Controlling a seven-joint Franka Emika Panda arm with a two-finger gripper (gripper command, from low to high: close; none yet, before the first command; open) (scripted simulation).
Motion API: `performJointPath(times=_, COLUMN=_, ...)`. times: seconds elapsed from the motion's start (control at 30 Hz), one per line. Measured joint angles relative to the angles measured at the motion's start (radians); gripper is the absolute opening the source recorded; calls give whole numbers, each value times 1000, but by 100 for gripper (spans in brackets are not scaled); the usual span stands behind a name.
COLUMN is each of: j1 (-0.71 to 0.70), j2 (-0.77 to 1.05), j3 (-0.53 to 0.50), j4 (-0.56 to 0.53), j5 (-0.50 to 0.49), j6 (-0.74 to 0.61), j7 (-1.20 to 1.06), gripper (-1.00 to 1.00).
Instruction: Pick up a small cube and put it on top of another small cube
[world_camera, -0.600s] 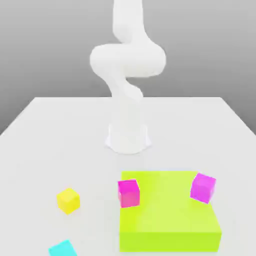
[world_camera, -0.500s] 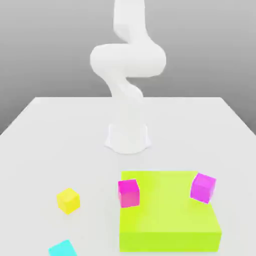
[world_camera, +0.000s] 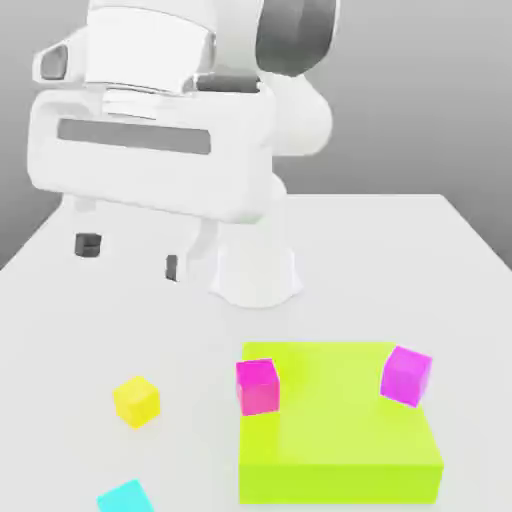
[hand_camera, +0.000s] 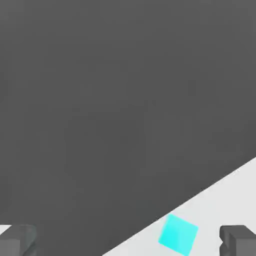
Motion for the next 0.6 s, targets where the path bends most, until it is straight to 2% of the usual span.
performJointPath(times=0.17, j1=-28, j2=178, j3=-14, j4=3, j5=15, j6=55, j7=96, gripper=0)
performJointPath(times=0.37, j1=-56, j2=388, j3=-24, j4=7, j5=85, j6=121, j7=174, gripper=0)
performJointPath(times=0.5, j1=-55, j2=532, j3=-31, j4=32, j5=98, j6=221, j7=184, gripper=0)
performJointPath(times=0.53, j1=-53, j2=564, j3=-33, j4=39, j5=97, j6=245, j7=186, gripper=-100)
performJointPath(times=0.6, j1=-53, j2=564, j3=-33, j4=39, j5=97, j6=245, j7=186, gripper=-100)
